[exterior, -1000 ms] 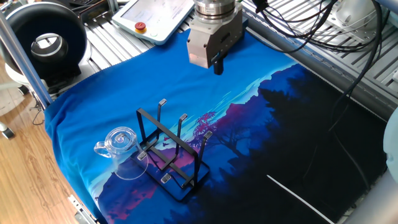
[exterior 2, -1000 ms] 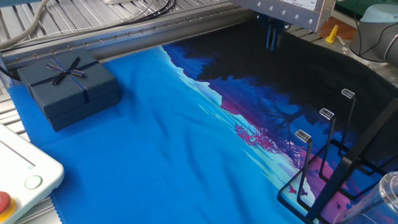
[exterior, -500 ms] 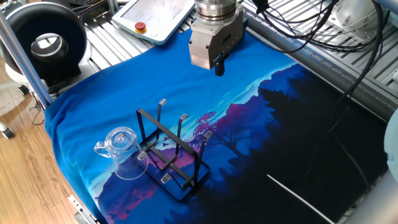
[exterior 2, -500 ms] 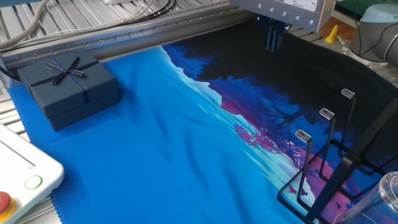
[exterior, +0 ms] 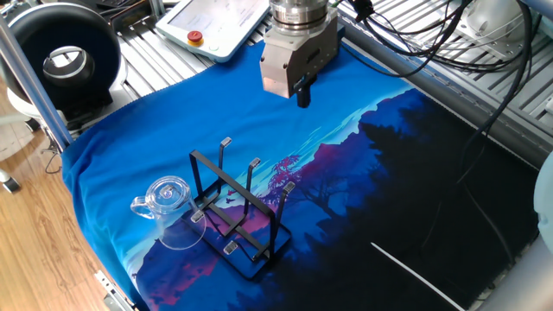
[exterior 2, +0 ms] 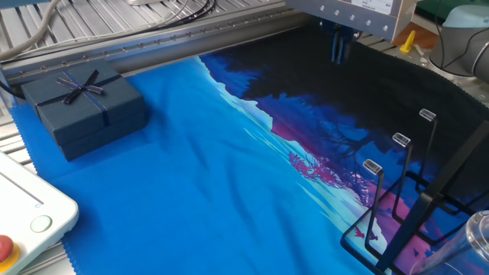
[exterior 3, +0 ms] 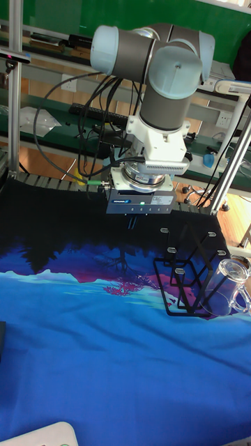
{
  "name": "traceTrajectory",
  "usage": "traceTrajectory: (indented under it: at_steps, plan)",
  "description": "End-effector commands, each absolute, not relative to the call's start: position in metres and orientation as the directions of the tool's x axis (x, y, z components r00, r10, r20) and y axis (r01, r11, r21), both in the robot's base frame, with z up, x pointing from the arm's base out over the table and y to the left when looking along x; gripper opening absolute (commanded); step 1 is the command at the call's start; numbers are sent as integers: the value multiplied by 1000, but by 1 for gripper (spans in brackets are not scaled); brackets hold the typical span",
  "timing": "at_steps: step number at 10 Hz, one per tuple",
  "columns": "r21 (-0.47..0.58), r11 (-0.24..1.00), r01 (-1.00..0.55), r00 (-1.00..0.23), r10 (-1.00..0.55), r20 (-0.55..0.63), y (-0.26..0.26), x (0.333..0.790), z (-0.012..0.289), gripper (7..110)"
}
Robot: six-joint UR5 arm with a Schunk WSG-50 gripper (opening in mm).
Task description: Take the cup off the cup rack
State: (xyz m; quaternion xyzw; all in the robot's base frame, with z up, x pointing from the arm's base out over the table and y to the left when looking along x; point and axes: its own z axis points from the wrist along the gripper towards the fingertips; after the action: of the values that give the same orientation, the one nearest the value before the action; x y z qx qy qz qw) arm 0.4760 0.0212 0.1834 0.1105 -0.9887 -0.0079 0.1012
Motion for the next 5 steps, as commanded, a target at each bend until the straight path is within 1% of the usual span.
traceTrajectory:
  at_steps: [1, 5]
  plan:
    - [42, 978, -204, -956, -209, 207, 22, 474, 185, 7]
    - [45, 976, -211, -953, -216, 212, 22, 472, 185, 7]
